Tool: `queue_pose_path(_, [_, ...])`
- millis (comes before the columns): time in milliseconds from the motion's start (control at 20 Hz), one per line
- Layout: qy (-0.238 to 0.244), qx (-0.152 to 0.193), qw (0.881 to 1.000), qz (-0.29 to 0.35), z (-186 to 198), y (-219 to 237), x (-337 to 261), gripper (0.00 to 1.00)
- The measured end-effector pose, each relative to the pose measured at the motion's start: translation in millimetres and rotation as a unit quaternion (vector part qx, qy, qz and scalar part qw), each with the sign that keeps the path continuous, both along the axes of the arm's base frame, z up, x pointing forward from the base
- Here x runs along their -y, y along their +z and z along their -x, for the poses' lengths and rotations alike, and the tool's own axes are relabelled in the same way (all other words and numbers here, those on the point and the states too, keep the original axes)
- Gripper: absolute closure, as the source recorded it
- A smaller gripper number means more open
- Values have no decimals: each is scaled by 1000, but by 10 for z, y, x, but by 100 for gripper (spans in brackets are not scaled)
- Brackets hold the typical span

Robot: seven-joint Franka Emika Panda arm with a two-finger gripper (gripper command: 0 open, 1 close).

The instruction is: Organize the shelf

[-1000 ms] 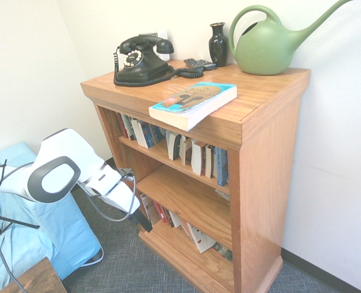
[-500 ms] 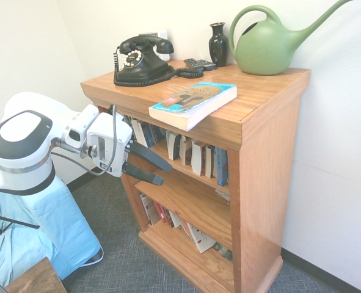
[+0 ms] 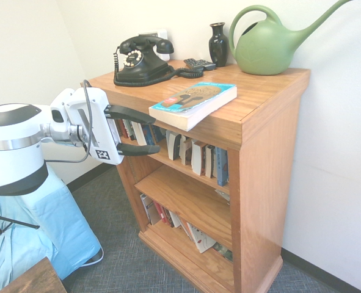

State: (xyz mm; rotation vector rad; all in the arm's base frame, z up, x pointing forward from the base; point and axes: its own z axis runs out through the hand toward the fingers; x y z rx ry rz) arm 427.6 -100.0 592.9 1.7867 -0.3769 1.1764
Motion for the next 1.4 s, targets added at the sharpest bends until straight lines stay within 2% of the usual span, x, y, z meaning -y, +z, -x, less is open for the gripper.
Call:
queue_pose_path(400, [32, 3, 999, 23, -189, 82, -166, 0])
queue_pose_path(750, [39, -29, 998, 30, -455, -105, -197, 0])
queue_pose_path(1000, [46, -39, 997, 41, -528, -67, -253, 0])
queue_pose_path(1400, [48, -52, 997, 42, -908, -38, -328, 0])
